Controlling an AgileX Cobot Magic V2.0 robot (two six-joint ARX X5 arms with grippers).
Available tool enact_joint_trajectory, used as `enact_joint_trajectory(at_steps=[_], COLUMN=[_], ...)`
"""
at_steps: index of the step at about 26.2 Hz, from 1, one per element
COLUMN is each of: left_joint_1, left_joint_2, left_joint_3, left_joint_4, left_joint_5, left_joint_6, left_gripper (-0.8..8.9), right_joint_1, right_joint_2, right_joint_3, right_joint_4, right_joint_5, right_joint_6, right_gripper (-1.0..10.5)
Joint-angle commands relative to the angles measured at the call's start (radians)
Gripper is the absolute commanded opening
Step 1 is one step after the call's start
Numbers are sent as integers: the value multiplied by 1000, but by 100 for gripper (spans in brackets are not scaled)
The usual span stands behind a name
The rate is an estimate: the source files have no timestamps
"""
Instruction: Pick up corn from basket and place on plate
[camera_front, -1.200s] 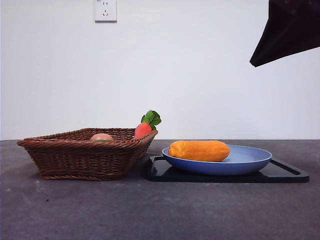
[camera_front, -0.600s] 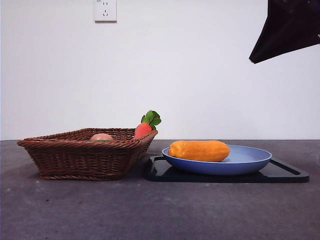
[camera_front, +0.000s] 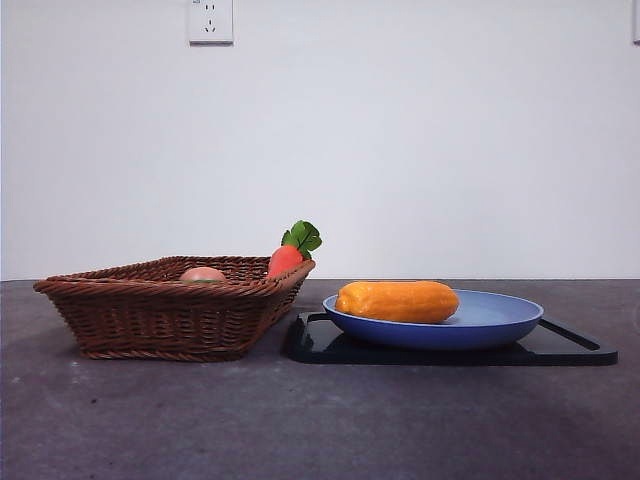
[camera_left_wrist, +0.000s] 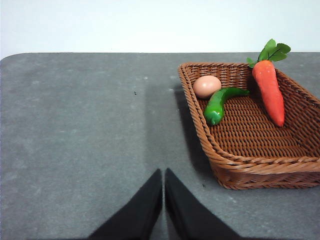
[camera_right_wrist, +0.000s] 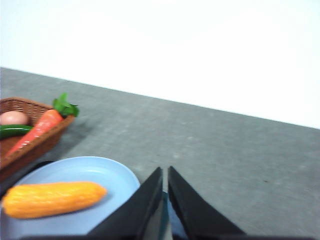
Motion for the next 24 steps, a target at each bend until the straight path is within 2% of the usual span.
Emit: enact_joint_trajectory(at_steps=[1,8,15,24], left_joint_1=[2,2,2,2], left_joint_2=[-2,-2,-2,-2], left_joint_3=[-19,-19,-19,-19], left_joint_4=[-26,-26,-26,-26], left_joint_5=[0,0,0,0], left_joint_6=[-5,-5,-5,-5], left_gripper=[8,8,8,8], right_joint_1=[-16,-18,-18,-16], right_joint_2=[-98,-270,-358,-462], right_joint_3=[-96,-262,-362,-369], right_joint_4=[34,53,52,-153], right_joint_5=[37,115,122,139], right_joint_6=[-4,-1,25,39], right_gripper=[3,3,3,3])
